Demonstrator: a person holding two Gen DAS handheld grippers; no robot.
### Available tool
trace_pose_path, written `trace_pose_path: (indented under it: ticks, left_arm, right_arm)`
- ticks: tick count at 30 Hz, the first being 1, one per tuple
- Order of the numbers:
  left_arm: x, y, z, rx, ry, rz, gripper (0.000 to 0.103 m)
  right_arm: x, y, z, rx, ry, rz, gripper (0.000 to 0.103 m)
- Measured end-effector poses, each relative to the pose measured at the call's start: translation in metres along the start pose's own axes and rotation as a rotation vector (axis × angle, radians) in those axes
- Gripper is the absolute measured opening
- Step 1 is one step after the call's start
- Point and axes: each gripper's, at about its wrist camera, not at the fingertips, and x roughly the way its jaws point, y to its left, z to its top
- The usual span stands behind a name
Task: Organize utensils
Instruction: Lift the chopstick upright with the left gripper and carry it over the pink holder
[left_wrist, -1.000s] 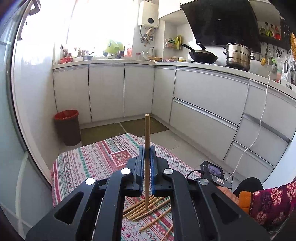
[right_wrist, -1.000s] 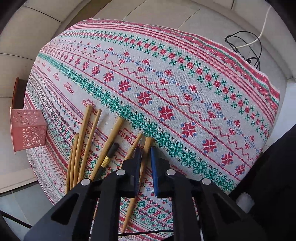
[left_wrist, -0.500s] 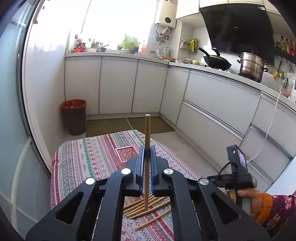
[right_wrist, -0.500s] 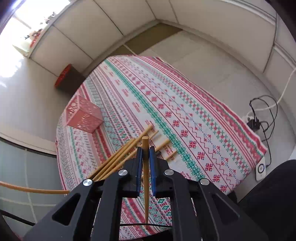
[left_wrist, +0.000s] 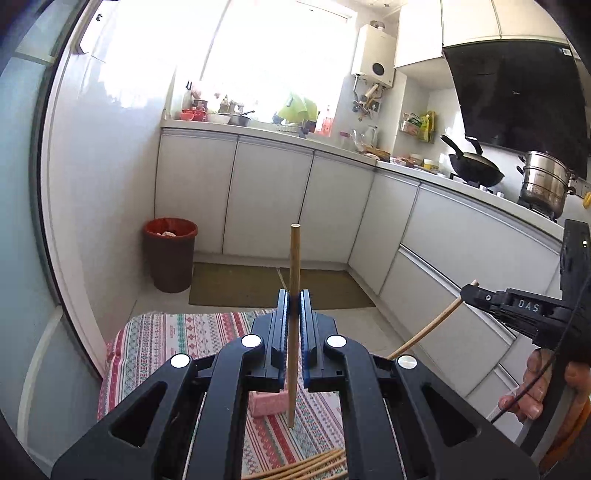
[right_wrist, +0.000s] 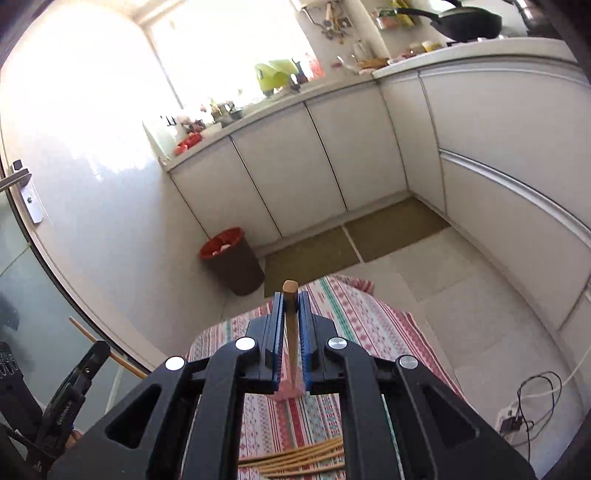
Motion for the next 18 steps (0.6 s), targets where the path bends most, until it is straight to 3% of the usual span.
trace_pose_path:
  ticks: [8,12,15,18]
  left_arm:
    - [0.068,0.007,0.009,-0.008,-0.011,0.066,0.005]
    - [0.106,0.017,-0.011,-0.015,0.051,0.092,0.006]
    - [0.127,0.027,-0.031,-0.035,0.141,0.093,0.006]
    - [0.111,0.038,-0.037,-0.076,0.081,0.092,0.006]
  right_arm:
    - [0.053,0.016,0.026,-0.042,-0.031,0.106,0.008]
    - [0.08,0.029,0.021,-0.094,-0.03,0.116,0.008]
    - [0.087,0.032,0.02,-0.104,-0.037,0.121,0.007]
    - [0.087,0.027,0.018,-0.104,-0.046,0.099,0.007]
